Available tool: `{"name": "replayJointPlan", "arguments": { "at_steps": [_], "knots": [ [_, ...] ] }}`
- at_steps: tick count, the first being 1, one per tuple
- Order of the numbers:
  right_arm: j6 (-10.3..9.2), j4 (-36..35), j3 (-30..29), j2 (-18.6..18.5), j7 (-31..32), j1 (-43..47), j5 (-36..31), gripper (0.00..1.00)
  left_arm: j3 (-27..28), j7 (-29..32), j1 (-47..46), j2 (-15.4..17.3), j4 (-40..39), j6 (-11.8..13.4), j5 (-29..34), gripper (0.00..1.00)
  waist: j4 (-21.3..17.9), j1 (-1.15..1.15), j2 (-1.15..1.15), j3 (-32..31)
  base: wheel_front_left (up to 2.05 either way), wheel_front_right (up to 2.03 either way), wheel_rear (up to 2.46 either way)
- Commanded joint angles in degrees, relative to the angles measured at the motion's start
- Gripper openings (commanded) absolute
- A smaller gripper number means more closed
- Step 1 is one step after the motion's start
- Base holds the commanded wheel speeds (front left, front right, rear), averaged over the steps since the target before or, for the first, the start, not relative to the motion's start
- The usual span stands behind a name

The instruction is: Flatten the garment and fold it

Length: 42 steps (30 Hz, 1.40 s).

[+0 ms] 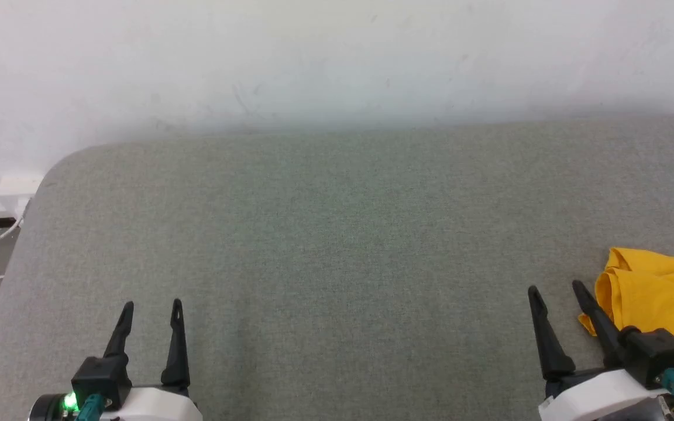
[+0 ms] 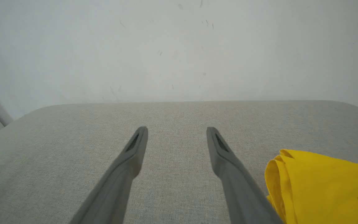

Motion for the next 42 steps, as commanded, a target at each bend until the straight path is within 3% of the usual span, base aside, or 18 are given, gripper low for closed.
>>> {"name": "replayJointPlan", "arguments": {
  "at_steps": [1, 10, 11, 42],
  "knots": [
    [-0.11, -0.5, 0.0, 0.4, 0.2, 0.7, -0.5, 1.00, -0.1, -0.3, 0.5, -0.1, 0.5, -0.4, 0.0, 1.00, -0.2, 0.01, 0.00, -0.4, 0.00, 0.00, 0.00],
    [-0.11, -0.9, 0.3, 1.1, 0.3, 0.9, -1.4, 1.00, 0.0, -0.3, 0.1, 0.4, 2.0, -1.1, 0.1, 1.00, -0.2, 0.01, 0.00, -0.2, 0.00, 0.00, 0.00],
    [0.01, -0.6, 0.3, 0.9, 0.3, 0.9, -0.9, 0.00, 0.1, 0.0, 0.1, 0.1, 1.9, -0.9, -0.1, 0.00, -0.2, 0.01, 0.00, -0.3, 0.00, 0.00, 0.00],
    [-0.01, -0.4, 0.0, 1.1, 1.8, -0.5, -2.7, 0.00, -0.1, 3.1, -0.7, -0.9, 0.2, -0.9, 1.4, 0.00, 0.6, 0.02, 0.00, -0.5, 0.00, 0.00, 0.00]
  ]
}}
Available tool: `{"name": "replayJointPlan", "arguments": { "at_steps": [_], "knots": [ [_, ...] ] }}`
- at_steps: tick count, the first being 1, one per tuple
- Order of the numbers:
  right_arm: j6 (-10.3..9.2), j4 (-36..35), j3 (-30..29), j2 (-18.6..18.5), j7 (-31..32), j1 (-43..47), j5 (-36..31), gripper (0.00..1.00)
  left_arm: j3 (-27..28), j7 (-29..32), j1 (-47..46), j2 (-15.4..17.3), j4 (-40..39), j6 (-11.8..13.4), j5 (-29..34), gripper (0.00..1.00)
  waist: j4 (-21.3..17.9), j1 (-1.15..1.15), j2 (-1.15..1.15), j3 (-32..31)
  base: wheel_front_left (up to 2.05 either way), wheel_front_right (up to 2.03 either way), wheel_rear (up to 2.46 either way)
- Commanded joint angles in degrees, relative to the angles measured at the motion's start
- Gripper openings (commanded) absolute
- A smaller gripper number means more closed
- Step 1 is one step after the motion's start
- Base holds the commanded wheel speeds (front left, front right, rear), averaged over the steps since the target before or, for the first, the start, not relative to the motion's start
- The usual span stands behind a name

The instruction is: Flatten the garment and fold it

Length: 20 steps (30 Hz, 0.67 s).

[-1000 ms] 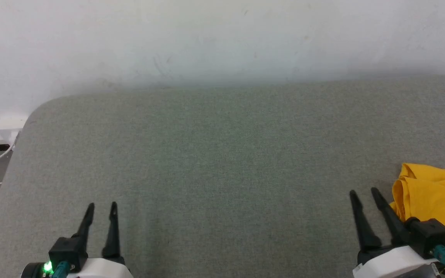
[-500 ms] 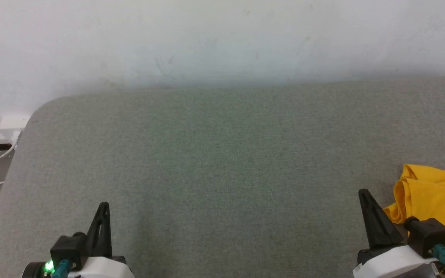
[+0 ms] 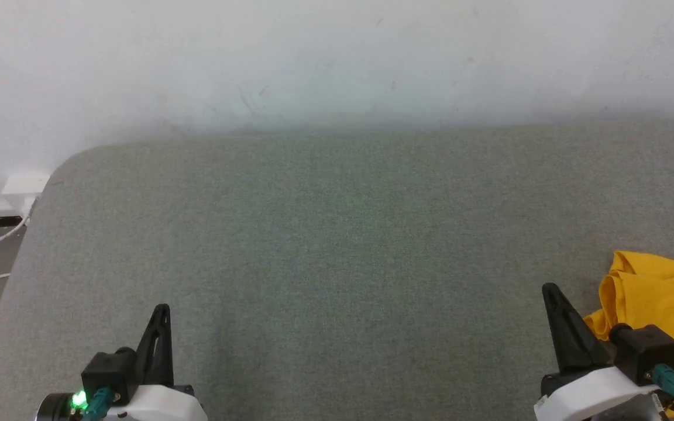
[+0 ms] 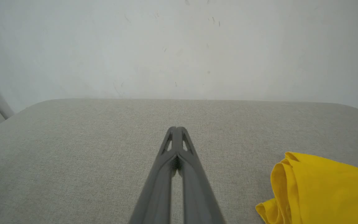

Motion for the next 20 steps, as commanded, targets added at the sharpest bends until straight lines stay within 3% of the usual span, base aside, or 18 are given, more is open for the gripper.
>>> {"name": "replayJointPlan", "arguments": {
  "at_steps": [1, 20],
  "knots": [
    [-0.03, 0.1, -0.1, 0.2, 0.1, -0.8, -0.4, 0.00, -0.1, 0.5, -0.8, -0.3, -0.6, 0.0, 0.7, 0.00, 0.1, 0.00, 0.00, 0.0, 0.00, 0.00, 0.00],
    [-0.04, 0.2, -0.3, 0.3, 1.2, -1.8, -1.7, 0.00, -0.3, 2.6, -1.4, -0.9, -1.8, 0.0, 1.8, 0.00, 0.6, -0.01, 0.00, -0.2, 0.00, 0.00, 0.00]
  ]
}}
